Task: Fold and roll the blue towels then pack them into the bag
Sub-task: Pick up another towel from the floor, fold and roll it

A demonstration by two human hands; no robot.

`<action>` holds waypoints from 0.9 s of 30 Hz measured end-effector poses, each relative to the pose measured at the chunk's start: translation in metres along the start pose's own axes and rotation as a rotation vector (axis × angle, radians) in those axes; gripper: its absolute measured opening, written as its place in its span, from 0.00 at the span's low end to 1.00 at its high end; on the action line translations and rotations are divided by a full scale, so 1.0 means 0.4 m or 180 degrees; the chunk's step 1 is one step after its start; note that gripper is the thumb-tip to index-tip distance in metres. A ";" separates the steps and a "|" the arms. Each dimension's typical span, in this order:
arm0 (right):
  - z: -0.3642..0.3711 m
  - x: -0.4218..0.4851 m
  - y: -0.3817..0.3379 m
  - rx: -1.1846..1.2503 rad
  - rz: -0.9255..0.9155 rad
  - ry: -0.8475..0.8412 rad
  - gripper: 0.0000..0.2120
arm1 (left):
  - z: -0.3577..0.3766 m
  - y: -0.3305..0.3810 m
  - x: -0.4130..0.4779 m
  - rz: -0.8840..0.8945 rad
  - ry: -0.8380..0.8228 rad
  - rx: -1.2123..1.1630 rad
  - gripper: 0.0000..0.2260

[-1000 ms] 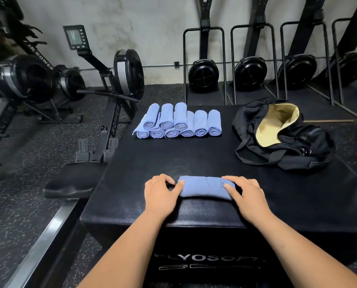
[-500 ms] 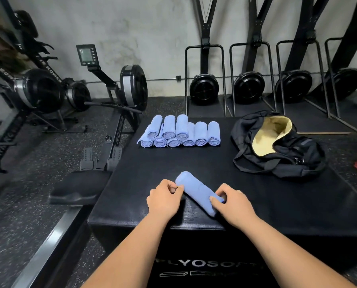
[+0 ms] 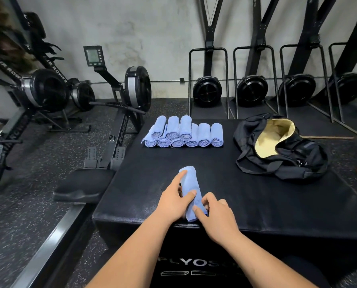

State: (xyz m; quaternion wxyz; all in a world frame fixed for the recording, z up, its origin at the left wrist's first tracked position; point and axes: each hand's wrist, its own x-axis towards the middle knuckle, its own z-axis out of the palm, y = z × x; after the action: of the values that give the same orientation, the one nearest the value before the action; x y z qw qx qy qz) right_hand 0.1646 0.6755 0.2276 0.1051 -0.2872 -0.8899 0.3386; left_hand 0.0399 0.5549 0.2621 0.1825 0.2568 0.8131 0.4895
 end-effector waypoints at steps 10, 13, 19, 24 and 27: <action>-0.074 -0.004 -0.020 0.1118 -0.0279 -0.0196 0.16 | 0.007 0.031 0.016 -0.0050 0.0292 -0.0733 0.26; -0.111 0.008 -0.055 0.1759 -0.0263 -0.0512 0.29 | -0.002 0.051 0.024 -0.0137 0.0325 -0.1150 0.22; -0.127 0.062 -0.091 0.2284 -0.0238 -0.0678 0.28 | -0.004 0.079 0.058 -0.0045 0.0378 -0.1467 0.19; -0.116 0.104 -0.095 0.2664 -0.0158 -0.0574 0.27 | -0.003 0.075 0.102 -0.0047 0.0367 -0.1502 0.21; -0.112 0.127 -0.095 0.2795 -0.0102 -0.0526 0.25 | -0.003 0.059 0.132 -0.0111 0.0329 -0.1485 0.21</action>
State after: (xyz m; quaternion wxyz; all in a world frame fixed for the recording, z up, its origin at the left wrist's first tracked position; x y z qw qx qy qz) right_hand 0.1236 0.7064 0.2861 0.1507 -0.1736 -0.6715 0.7044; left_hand 0.0024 0.5946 0.2813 0.2035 0.1682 0.6906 0.6733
